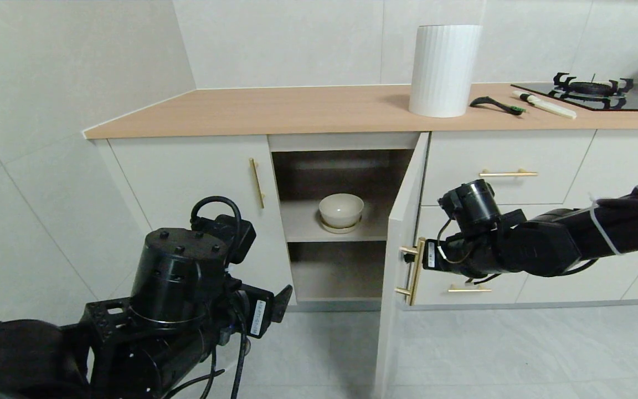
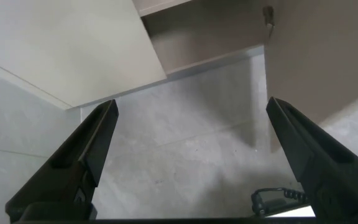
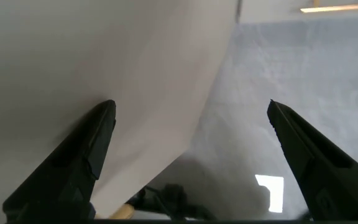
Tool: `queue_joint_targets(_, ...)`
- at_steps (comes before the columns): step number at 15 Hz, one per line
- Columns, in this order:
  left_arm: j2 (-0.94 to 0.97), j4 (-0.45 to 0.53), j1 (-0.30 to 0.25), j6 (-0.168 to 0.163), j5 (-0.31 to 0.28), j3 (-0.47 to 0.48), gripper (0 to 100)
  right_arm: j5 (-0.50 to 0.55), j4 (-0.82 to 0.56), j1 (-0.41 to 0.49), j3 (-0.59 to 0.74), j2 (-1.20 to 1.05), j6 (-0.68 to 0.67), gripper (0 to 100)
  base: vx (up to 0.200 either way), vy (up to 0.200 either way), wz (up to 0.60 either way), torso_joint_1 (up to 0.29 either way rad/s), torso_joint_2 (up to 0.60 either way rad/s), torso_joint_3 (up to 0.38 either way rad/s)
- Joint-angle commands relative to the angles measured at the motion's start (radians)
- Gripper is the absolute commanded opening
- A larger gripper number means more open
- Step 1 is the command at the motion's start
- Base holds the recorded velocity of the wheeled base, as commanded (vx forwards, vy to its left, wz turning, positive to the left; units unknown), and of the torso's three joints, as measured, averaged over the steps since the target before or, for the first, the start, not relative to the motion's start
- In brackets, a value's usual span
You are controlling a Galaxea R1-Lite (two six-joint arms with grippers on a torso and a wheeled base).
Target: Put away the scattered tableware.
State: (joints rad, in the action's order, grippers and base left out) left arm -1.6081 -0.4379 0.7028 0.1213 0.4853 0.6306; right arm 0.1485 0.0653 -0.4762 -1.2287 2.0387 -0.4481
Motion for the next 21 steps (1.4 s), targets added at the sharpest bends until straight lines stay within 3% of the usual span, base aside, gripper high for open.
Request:
queue_joint_targets(1,0.005,-0.002,-0.002,0.001,0.001,-0.009,100,0.002,-0.001,-0.01,-0.061,0.071,0.0,100,0.0,0.0,0.0,0.0,0.0,0.0)
queue_joint_targets(14,0.007,0.002,-0.019,-0.005,0.007,-0.011,100,0.002,0.004,-0.013,-0.195,0.161,-0.073,100,0.0,0.0,0.0,0.0,0.0,0.0)
queue_joint_targets(17,0.014,0.004,-0.019,-0.023,0.047,-0.008,100,0.0,0.004,-0.021,-0.21,0.178,-0.101,100,0.0,0.0,0.0,0.0,0.0,0.0)
queue_joint_targets(21,0.023,0.004,-0.019,-0.025,0.05,-0.006,100,-0.004,0.005,-0.033,-0.225,0.198,-0.113,100,0.2,0.0,0.0,0.0,0.0,0.001)
